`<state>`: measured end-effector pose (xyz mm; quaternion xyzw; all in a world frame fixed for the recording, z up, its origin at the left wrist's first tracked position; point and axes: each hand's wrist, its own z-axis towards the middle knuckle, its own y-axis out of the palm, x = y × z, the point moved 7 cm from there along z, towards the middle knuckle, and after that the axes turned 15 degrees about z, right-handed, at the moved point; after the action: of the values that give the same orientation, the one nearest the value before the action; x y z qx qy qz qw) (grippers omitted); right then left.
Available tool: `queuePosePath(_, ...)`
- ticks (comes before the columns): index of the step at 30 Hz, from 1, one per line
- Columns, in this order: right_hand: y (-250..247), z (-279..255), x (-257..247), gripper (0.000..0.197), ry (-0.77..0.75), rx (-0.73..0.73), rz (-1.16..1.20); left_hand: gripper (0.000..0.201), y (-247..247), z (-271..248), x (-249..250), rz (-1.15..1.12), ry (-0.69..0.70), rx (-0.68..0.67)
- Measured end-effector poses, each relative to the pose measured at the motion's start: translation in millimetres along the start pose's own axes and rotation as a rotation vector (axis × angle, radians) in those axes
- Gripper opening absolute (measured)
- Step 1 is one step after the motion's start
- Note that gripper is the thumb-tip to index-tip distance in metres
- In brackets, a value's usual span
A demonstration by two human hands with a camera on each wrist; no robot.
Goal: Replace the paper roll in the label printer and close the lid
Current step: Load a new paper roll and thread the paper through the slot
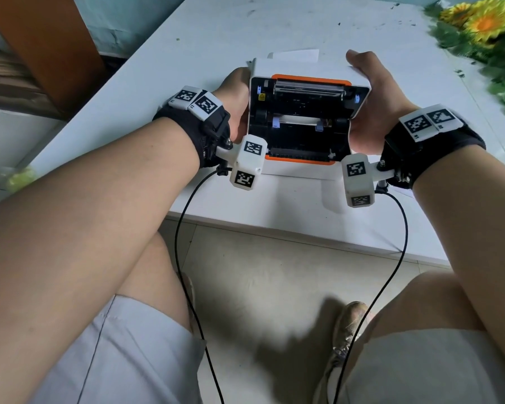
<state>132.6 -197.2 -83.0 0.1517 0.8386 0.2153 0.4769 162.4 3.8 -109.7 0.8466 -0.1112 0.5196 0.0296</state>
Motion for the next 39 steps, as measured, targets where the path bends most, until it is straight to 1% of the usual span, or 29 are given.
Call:
queuePosePath(3, -2.6, 3.0, -1.8, 0.072, -0.007, -0.003, 0.008, 0.037, 2.9, 0.3, 1.2, 0.002, 0.019, -0.017)
queuePosePath(7, -4.1, 5.0, -2.5, 0.072, -0.015, -0.015, -0.028, 0.038, 1.1, 3.2, 1.6, -0.004, 0.043, -0.029)
queuePosePath(12, -5.1, 6.9, -3.1, 0.071, -0.022, -0.013, -0.042, 0.025, -2.3, 4.2, -1.6, 0.001, 0.035, -0.035)
queuePosePath(14, -5.1, 7.0, -2.8, 0.070, -0.016, -0.024, -0.037, 0.028, -4.1, 5.4, -2.1, -0.005, 0.025, -0.008)
queuePosePath(17, -6.6, 8.8, -3.4, 0.072, -0.015, -0.012, -0.002, 0.034, -1.2, 4.8, -0.7, -0.011, 0.027, -0.016)
queuePosePath(23, -6.6, 6.2, -3.4, 0.071, -0.011, -0.004, -0.057, 0.037, -0.3, 5.9, -3.3, -0.024, 0.007, -0.018)
queuePosePath(27, -7.8, 5.2, -4.7, 0.074, -0.032, 0.031, -0.052, 0.040, -1.7, 3.4, -3.8, -0.014, -0.001, 0.011)
queuePosePath(31, -11.2, 6.2, -3.9, 0.076, -0.029, 0.030, -0.049, 0.044, -1.0, 0.3, -1.7, 0.005, 0.020, 0.043)
queuePosePath(32, -10.3, 6.6, -3.4, 0.078, -0.018, 0.026, -0.048, 0.046, -0.2, -0.5, -0.2, 0.000, 0.033, 0.044)
queuePosePath(33, -9.6, 6.6, -2.8, 0.084, -0.008, 0.027, -0.056, 0.048, -0.2, -1.3, 1.0, 0.000, 0.046, 0.053)
queuePosePath(35, -10.6, 8.0, -2.0, 0.111, 0.008, 0.045, -0.077, 0.049, 0.4, -2.8, 2.7, 0.004, 0.059, 0.055)
queuePosePath(36, -11.7, 9.6, -2.7, 0.122, 0.006, 0.045, -0.079, 0.047, 0.7, -2.7, 3.1, 0.008, 0.061, 0.049)
queuePosePath(37, -12.2, 10.8, -3.3, 0.123, 0.001, 0.047, -0.077, 0.045, 0.9, -2.5, 3.0, 0.012, 0.062, 0.045)
queuePosePath(39, -12.7, 11.6, -3.5, 0.111, -0.005, 0.038, -0.067, 0.045, 0.2, -1.9, 3.0, 0.003, 0.062, 0.040)
